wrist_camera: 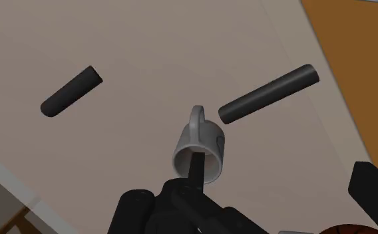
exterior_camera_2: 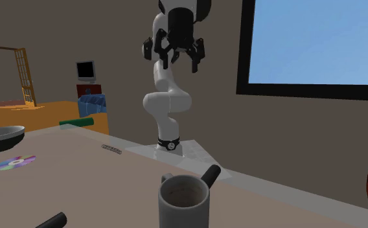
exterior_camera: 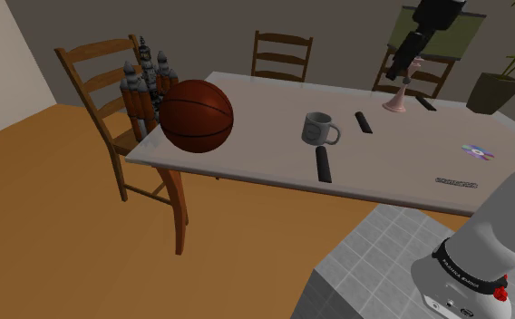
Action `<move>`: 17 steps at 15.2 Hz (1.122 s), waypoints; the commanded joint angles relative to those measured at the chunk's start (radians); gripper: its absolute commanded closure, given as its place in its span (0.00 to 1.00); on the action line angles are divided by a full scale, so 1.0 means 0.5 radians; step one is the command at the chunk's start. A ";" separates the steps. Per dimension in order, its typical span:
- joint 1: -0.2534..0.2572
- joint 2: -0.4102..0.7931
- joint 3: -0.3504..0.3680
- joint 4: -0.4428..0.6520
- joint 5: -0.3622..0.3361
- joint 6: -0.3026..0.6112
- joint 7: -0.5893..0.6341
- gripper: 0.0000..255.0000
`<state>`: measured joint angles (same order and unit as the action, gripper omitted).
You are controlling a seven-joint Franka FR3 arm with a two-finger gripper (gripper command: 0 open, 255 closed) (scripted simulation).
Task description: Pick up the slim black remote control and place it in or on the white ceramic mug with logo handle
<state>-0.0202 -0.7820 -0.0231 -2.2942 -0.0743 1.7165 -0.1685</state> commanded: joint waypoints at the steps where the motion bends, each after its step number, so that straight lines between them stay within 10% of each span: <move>1: 0.000 0.000 0.000 0.000 0.000 0.000 0.000 0.00; 17: -0.290 0.503 0.395 -0.609 0.378 0.882 1.434 0.00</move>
<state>-0.1556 -0.5558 0.1651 -2.5862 0.1031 2.1241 0.5038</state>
